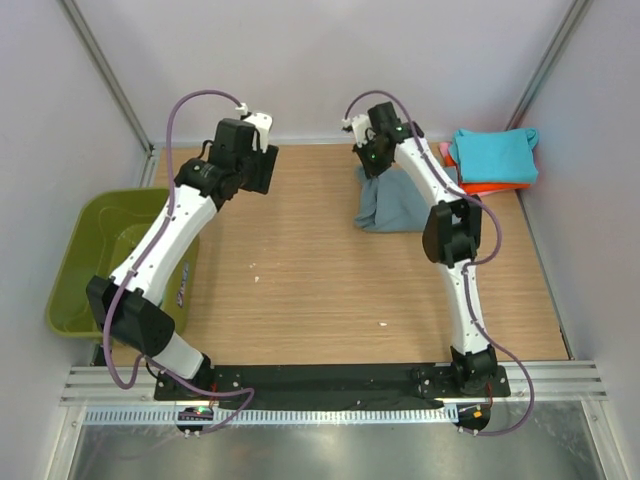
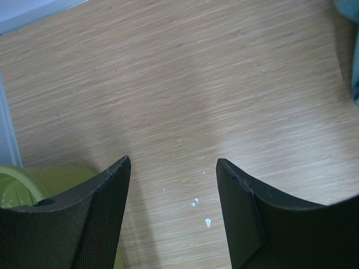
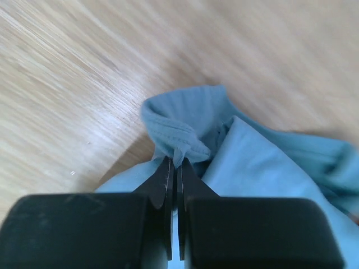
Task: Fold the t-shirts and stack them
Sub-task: Flatten the tshirt out
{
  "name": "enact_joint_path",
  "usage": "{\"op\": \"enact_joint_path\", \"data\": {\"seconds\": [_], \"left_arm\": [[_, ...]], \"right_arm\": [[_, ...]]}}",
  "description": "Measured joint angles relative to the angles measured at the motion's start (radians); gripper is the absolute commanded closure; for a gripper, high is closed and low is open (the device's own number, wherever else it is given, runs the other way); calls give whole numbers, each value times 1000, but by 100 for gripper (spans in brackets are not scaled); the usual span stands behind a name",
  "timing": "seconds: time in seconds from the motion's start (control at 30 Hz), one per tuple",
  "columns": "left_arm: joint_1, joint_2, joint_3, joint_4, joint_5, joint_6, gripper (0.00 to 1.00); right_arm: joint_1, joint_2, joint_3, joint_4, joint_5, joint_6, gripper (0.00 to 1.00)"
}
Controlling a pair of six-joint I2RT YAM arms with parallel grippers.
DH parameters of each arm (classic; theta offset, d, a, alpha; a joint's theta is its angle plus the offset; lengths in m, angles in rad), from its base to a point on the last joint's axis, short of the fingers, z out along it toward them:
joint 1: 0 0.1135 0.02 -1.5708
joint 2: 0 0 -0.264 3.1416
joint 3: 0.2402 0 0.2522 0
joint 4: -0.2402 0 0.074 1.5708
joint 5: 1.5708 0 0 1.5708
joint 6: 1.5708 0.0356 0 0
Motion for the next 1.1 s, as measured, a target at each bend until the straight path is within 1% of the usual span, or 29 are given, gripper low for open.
{"op": "enact_joint_path", "data": {"seconds": [0.07,0.2,0.33,0.4,0.57,0.63,0.7,0.8,0.97,1.0,1.03,1.07,1.1], "left_arm": [[12,0,0,0,-6,5,36],[46,0,0,0,-21,8,35],[84,-1,0,2,-26,6,35],[90,-4,0,3,-29,4,34],[89,-58,-36,31,-25,-13,34],[89,-83,-51,34,-24,-21,34],[89,-101,-61,37,-24,-24,34],[89,-119,-68,38,-14,-32,34],[91,-139,-77,31,45,-46,34],[92,-144,-80,28,63,-46,34],[94,-150,-84,25,89,-47,34],[95,-154,-87,21,113,-47,34],[96,-156,-93,21,149,-49,33]], "right_arm": [[0,-84,-21,21,6,3,99],[-2,-355,-68,94,11,30,99],[4,-644,-69,195,0,79,99],[8,-758,-63,237,-11,106,99],[15,-942,-71,300,-14,142,99],[15,-1007,-168,321,-14,146,99],[15,-1082,-320,328,-18,151,99],[15,-1136,-530,322,-38,183,99],[15,-1104,-827,262,-110,277,99],[15,-1098,-866,242,-115,289,99],[15,-1101,-943,230,-108,303,99],[15,-1102,-961,220,-106,306,99],[14,-1115,-1019,219,-98,311,99]]}}
